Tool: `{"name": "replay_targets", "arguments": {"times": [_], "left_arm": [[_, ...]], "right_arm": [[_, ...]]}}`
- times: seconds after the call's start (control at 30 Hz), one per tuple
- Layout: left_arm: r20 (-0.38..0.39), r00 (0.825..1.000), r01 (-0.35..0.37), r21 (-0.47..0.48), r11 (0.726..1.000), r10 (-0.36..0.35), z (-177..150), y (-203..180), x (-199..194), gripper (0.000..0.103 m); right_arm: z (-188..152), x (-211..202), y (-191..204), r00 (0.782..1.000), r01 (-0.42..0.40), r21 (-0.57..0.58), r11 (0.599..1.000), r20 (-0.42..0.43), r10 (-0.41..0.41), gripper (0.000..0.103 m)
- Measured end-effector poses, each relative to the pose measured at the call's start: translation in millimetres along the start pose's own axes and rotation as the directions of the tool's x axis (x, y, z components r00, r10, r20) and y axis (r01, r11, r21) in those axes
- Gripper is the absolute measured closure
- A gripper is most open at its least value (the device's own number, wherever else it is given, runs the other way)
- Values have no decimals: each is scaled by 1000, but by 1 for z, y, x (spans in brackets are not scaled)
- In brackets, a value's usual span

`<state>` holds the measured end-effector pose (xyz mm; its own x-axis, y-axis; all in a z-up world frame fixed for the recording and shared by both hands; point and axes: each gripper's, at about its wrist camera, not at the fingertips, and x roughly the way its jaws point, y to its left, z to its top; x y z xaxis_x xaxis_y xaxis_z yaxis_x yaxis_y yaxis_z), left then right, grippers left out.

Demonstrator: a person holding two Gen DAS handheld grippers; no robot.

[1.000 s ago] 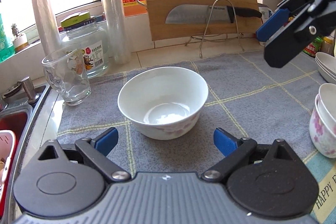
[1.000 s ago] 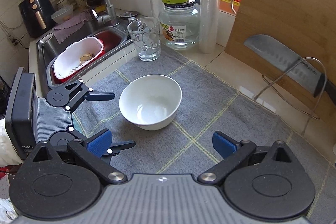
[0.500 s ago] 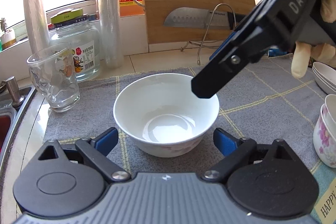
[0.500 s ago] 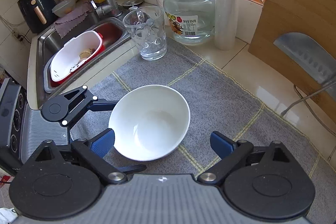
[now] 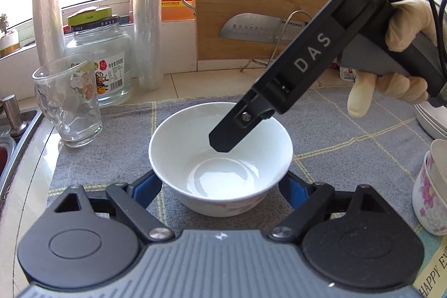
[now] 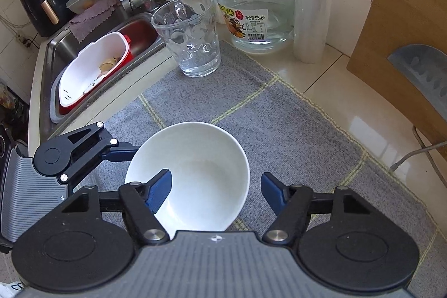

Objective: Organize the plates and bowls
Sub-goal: 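Grasp the rim of the pink-flowered white bowl with the right gripper, then lift the bowl with the right gripper and carry it over the nested bowls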

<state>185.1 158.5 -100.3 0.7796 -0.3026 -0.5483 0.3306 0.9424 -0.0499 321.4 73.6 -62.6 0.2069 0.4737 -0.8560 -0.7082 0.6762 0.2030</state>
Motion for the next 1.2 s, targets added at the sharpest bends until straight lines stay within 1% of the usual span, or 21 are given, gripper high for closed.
{"name": "replay_targets", "arguments": {"times": [0.17, 0.4, 0.53, 0.7, 0.87, 1.2], "left_arm": [[-1, 1000, 1, -2, 1000, -1, 0, 0, 1, 13], [-6, 1000, 10, -3, 1000, -10, 1, 1, 1, 13], [-11, 1000, 7, 15, 1000, -7, 4, -2, -3, 13], [-33, 999, 7, 31, 999, -6, 9, -8, -11, 13], [-46, 999, 21, 49, 999, -19, 16, -20, -22, 13], [-55, 997, 54, 94, 994, -49, 22, -59, -44, 13]], "right_arm": [[3, 5, 2, 1000, -15, -4, 1000, -5, 15, 33], [4, 6, 4, 1000, -23, -1, 1000, -4, 23, 33], [2, 3, 5, 1000, -28, 13, 1000, 2, 28, 33], [-3, -12, 9, 999, -42, 20, 999, 27, 41, 33], [-14, -32, 14, 998, -32, 20, 999, 50, 30, 33], [-51, -78, 20, 994, -29, 43, 999, 106, 25, 33]]}}
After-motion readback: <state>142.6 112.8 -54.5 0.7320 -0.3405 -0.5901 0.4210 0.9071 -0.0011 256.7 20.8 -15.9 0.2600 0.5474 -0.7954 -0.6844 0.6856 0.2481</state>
